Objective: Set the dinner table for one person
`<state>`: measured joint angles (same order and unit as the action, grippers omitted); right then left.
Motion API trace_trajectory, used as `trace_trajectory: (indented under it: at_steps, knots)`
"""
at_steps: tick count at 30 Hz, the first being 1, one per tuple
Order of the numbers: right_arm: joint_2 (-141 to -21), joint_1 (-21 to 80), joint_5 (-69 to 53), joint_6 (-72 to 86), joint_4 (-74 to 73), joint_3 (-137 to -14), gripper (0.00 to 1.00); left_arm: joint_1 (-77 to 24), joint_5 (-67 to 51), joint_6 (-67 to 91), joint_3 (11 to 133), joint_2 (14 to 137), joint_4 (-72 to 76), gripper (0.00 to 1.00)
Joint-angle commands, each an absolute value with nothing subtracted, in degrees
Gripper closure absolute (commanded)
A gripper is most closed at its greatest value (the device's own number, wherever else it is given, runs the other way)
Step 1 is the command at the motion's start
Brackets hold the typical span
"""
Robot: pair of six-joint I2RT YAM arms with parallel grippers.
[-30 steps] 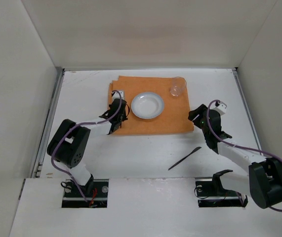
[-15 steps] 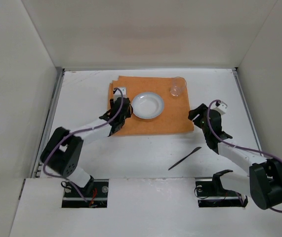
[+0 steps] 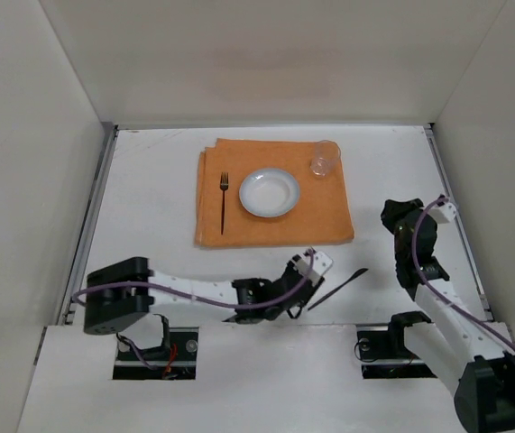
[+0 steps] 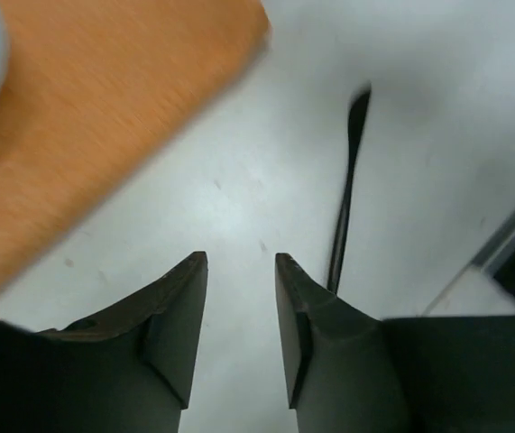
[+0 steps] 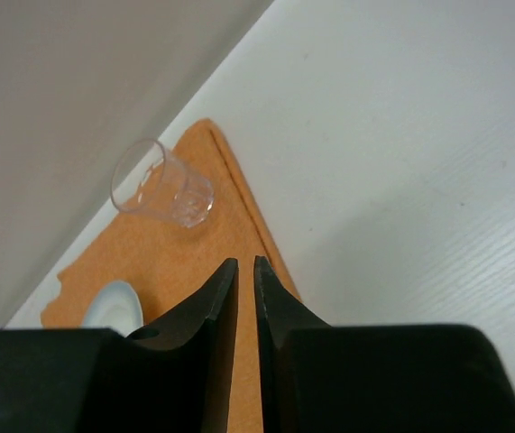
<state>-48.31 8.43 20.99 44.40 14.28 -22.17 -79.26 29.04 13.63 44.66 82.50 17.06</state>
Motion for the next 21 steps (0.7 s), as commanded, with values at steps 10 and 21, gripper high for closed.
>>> trace_trajectory:
  at_steps: [10, 21]
  knots:
    - [-47.81, 5.76, 19.52, 46.85, 14.85, -21.18, 0.67, -84.77, 22.68, 7.56, 52.03, 101.15, 25.22, 0.53]
    - [-48.08, 5.76, 18.19, 46.93, 15.56, -21.18, 0.66, -83.8, 23.11, 6.86, 55.55, 108.28, 25.75, 0.58]
